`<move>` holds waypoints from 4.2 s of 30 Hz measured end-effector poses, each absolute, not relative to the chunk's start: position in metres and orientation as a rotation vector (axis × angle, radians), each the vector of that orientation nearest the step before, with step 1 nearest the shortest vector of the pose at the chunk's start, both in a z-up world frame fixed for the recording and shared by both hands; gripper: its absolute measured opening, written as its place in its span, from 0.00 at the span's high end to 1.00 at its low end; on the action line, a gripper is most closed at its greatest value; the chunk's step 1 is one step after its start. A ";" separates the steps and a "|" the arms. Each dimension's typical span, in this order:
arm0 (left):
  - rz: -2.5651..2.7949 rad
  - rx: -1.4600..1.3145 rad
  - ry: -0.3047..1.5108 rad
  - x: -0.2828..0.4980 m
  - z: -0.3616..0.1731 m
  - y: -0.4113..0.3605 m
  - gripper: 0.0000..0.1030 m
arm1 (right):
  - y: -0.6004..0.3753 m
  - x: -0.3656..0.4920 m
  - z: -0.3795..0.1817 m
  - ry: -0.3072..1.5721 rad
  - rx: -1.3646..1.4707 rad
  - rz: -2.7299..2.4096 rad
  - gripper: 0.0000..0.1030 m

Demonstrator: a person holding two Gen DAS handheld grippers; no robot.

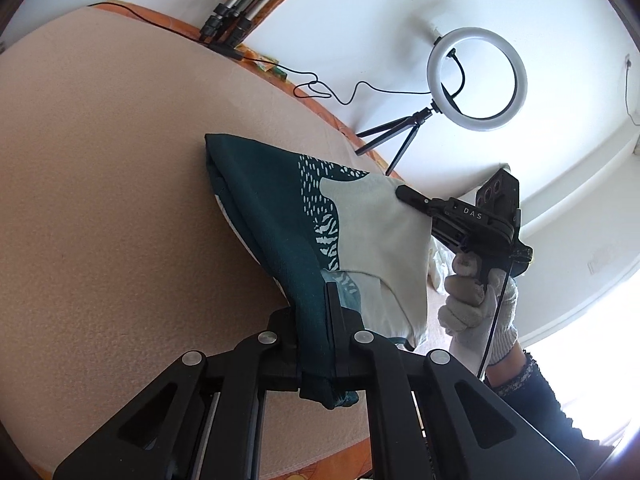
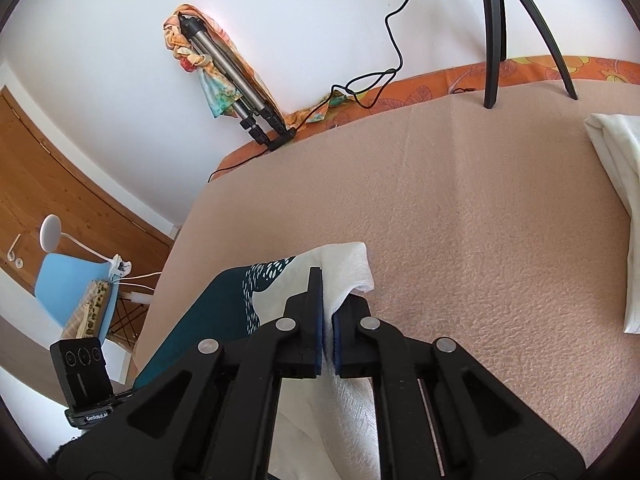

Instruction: Fold small clothes

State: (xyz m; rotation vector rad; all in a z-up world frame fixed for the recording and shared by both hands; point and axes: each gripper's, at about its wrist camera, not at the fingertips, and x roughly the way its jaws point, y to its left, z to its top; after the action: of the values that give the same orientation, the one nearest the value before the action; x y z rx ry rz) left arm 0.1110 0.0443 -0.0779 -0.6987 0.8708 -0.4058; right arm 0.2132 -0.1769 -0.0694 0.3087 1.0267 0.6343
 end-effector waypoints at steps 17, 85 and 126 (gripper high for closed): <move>-0.609 -0.555 0.782 0.168 -0.023 -0.062 0.94 | -0.269 0.206 -0.005 0.856 0.364 0.537 0.96; -0.643 -0.123 0.853 0.218 -0.014 -0.254 0.37 | -0.530 0.235 0.012 0.818 0.153 -0.073 0.39; -0.384 0.068 0.624 0.104 0.023 -0.184 0.00 | -0.390 0.034 0.024 0.657 0.004 -0.201 0.02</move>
State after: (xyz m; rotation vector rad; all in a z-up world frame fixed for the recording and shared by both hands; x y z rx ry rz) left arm 0.1044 -0.1842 0.0234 0.0684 0.6240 -0.3836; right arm 0.0343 -0.3897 0.0241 0.0042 0.6569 -0.2013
